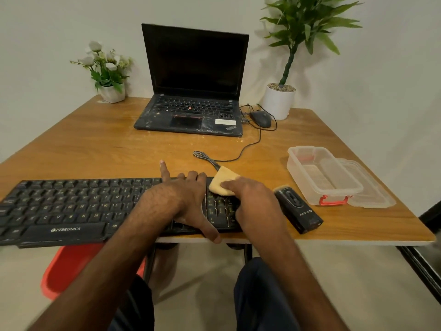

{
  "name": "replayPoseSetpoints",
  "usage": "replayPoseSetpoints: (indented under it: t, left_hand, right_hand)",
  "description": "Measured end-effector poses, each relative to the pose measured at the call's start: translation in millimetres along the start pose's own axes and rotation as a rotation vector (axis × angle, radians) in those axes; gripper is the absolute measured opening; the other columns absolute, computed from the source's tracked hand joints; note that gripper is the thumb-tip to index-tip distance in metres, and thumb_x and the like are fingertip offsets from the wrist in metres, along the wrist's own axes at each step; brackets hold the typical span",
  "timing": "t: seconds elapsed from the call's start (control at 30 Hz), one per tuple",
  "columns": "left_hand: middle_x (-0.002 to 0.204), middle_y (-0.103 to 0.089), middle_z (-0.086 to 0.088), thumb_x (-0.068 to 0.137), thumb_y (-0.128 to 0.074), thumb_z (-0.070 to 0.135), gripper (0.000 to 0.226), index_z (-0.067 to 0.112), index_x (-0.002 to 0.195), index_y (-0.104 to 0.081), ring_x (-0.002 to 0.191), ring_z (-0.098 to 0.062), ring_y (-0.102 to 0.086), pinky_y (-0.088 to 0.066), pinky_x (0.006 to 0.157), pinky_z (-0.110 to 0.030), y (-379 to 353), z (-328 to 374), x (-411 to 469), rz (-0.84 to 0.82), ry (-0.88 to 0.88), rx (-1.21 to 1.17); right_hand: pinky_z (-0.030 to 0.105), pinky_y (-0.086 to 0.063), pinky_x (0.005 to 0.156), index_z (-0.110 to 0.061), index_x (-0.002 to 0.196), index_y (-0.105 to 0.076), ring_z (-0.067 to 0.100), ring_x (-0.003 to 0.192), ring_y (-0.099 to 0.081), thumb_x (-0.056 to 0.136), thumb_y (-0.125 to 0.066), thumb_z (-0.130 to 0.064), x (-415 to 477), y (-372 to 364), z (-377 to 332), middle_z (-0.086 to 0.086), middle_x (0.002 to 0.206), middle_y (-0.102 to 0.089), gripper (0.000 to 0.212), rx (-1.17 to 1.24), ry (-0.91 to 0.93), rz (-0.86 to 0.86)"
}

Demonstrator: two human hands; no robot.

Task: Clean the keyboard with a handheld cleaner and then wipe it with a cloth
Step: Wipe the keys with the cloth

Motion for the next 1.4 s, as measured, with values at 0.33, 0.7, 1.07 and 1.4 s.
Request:
replayPoseSetpoints:
  t: [0.33,0.7,1.07,1.4]
  left_hand:
    - [0.167,-0.009,-0.007,0.054,-0.067,0.089,0.149,0.010,0.159,0.005,0.154,-0.030,-0.011,0.017,0.109,-0.075,-1.9,1.1,-0.4,-0.022,0.003,0.024]
    - [0.167,-0.009,-0.009,0.057,-0.065,0.089,0.147,0.012,0.159,0.008,0.154,-0.032,-0.012,0.019,0.108,-0.075,-1.5,0.5,2.2,-0.014,0.042,0.054]
    - [0.168,-0.007,-0.007,0.056,-0.065,0.089,0.148,0.013,0.159,0.008,0.154,-0.032,-0.010,0.020,0.108,-0.074,-2.6,0.1,1.4,-0.023,0.039,0.053]
    - [0.168,-0.004,-0.007,0.057,-0.063,0.091,0.147,0.013,0.159,0.009,0.155,-0.031,-0.006,0.017,0.109,-0.075,-4.1,0.8,1.1,0.006,0.022,0.040]
  right_hand:
    - [0.023,-0.050,0.084,-0.038,0.127,-0.063,0.010,0.101,-0.060,0.088,-0.059,0.002,-53.9,38.8,16.2,-0.008,0.118,-0.066,0.055,0.255,-0.010,0.101]
    - [0.032,-0.039,0.098,-0.021,0.135,-0.054,0.021,0.121,-0.046,0.088,-0.060,-0.006,1.8,-2.9,-6.7,0.006,0.131,-0.051,0.050,-0.035,0.072,0.044]
    - [0.037,-0.051,0.093,-0.037,0.131,-0.058,0.017,0.108,-0.060,0.088,-0.063,-0.004,-37.3,46.1,15.0,-0.003,0.123,-0.065,0.055,0.127,-0.113,0.132]
    - [0.036,-0.040,0.104,-0.029,0.145,-0.044,0.023,0.129,-0.047,0.090,-0.059,-0.009,-6.8,0.6,-6.5,0.003,0.142,-0.047,0.060,-0.044,-0.026,-0.062]
Point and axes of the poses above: each hand's wrist, its own x-axis towards the middle knuckle, its own y-axis out of the back of the hand, z = x × y, the point moved 9 cm from there along x, towards the middle knuckle
